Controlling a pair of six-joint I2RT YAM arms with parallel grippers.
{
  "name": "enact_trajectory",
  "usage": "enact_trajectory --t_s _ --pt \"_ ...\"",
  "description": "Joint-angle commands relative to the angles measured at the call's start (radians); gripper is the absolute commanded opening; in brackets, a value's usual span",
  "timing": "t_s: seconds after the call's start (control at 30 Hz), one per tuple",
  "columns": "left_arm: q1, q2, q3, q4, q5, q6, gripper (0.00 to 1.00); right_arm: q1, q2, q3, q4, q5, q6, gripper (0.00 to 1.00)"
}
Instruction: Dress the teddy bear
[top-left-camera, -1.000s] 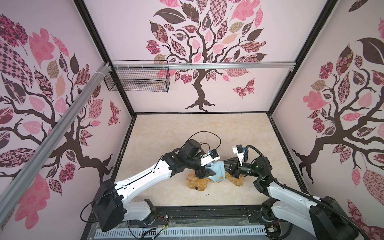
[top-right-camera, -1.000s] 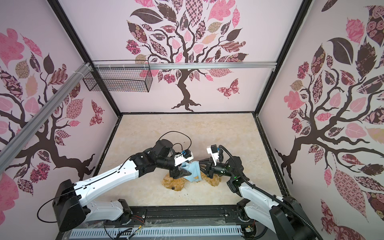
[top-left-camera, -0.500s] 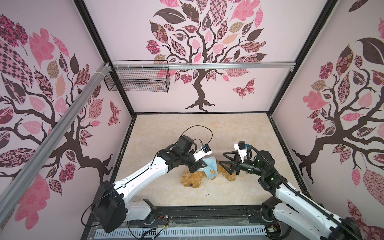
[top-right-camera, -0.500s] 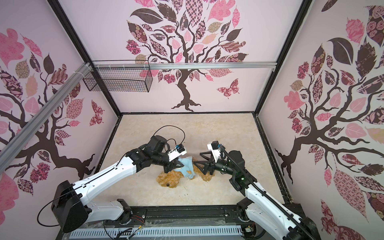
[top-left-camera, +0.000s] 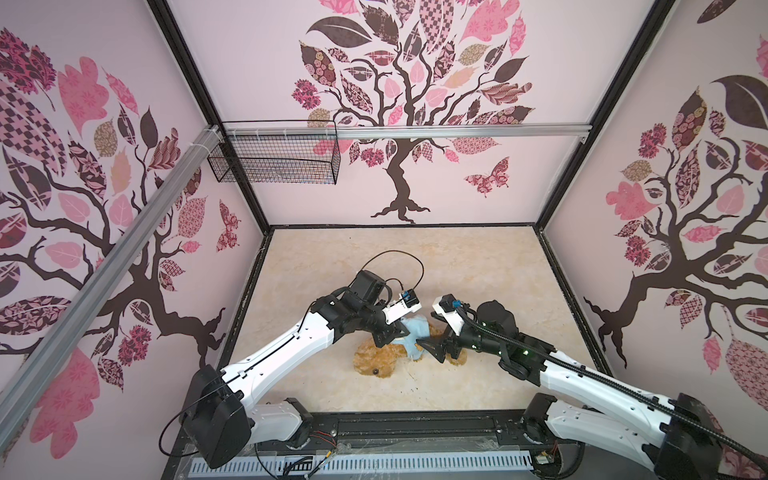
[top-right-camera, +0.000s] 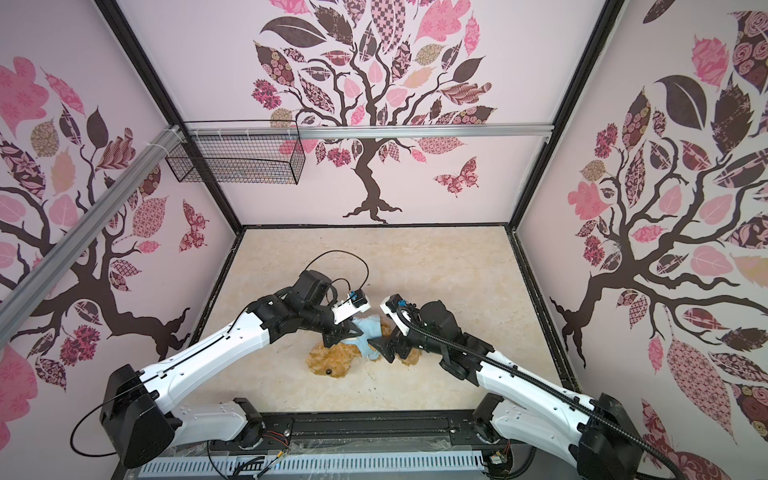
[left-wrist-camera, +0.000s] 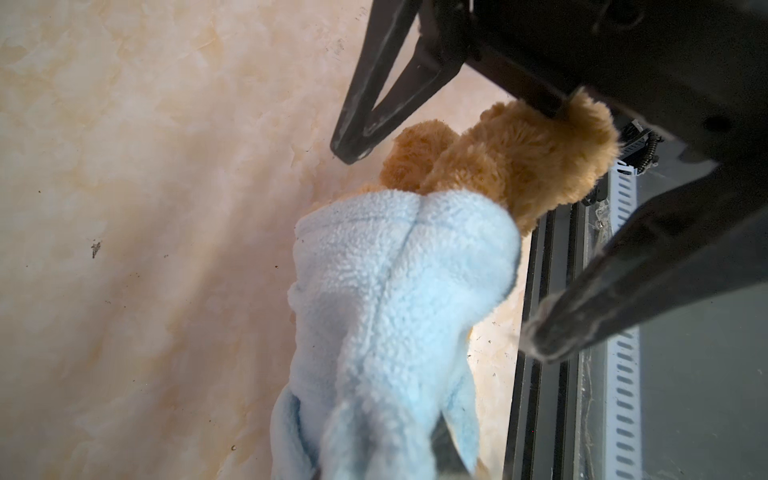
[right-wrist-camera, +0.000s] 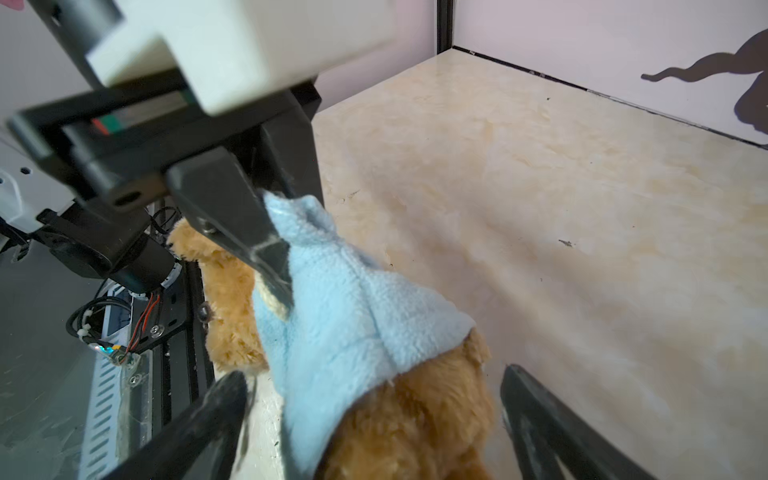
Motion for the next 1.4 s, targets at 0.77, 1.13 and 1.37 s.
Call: enact_trajectory --t_s 0.77,1.13,1.37 --pt "-0.001 -0.234 0.043 -0.112 -0.015 -0.030 0.33 0.010 0.080 -0.141 0.246 -0.102 -0.081 0.15" --pt "-0.032 -0.089 0.158 -0.180 0.018 0.039 0.05 0.032 0.047 -0.152 0.231 -0.082 -0.107 0.14" --pt "-0.043 -0.037 0.167 -0.217 -0.013 0.085 0.03 0.035 0.047 -0.156 0.235 -0.086 -0.106 0.14"
